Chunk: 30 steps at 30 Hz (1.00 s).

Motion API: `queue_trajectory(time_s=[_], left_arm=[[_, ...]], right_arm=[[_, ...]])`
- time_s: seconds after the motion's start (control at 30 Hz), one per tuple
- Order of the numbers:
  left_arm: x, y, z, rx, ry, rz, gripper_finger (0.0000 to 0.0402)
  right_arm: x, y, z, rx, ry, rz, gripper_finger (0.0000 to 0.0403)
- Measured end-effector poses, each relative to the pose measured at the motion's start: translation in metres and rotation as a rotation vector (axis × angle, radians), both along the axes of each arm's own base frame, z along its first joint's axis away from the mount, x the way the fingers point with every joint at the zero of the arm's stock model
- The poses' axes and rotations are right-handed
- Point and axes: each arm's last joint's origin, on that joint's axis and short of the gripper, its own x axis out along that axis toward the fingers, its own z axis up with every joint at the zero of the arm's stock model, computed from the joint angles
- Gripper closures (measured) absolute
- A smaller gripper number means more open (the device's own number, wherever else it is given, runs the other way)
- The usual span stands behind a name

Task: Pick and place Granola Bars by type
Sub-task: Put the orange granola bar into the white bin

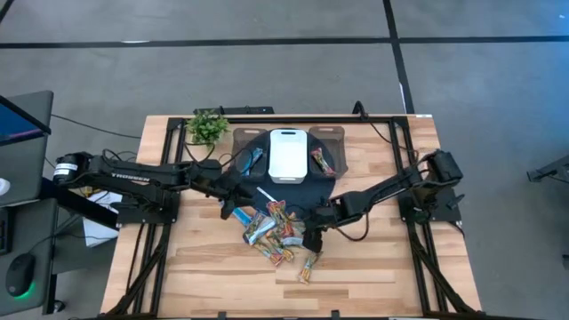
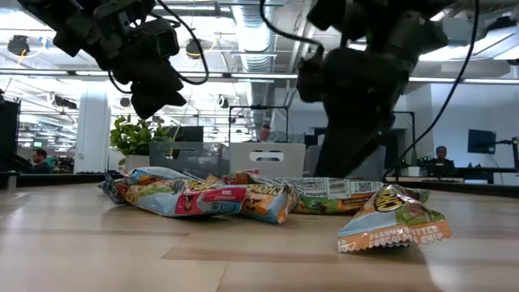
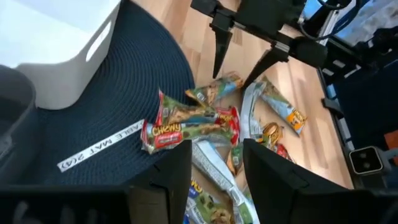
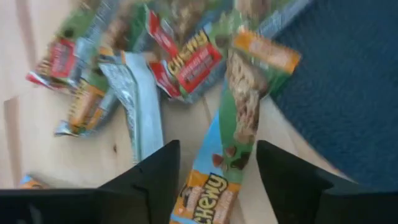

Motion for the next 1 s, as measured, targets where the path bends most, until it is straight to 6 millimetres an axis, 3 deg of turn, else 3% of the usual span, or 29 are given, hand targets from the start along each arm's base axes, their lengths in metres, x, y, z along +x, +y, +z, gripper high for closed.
queue_trajectory(time_s=[0.3,0.43,0.73,1.0], left_arm=[[-0.001,0.000,-0.001,0.015,0.010,-0.009,0.0265],[-0.001,0.000,-0.002,0.014,0.022,-0.009,0.0265],[-0.001,0.000,-0.002,0.017,0.025,-0.009,0.0265],[-0.001,0.000,-0.002,0.029,0.024,-0.009,0.0265]], right_arm=[[0.004,0.004,-0.014,0.017,0.115,-0.111,0.0167],[0.001,0.006,-0.012,-0.025,0.108,-0.146,0.0194],[0.001,0.005,-0.012,-0.019,0.106,-0.148,0.0302],[0.002,0.006,0.004,0.026,0.044,-0.135,0.0302]])
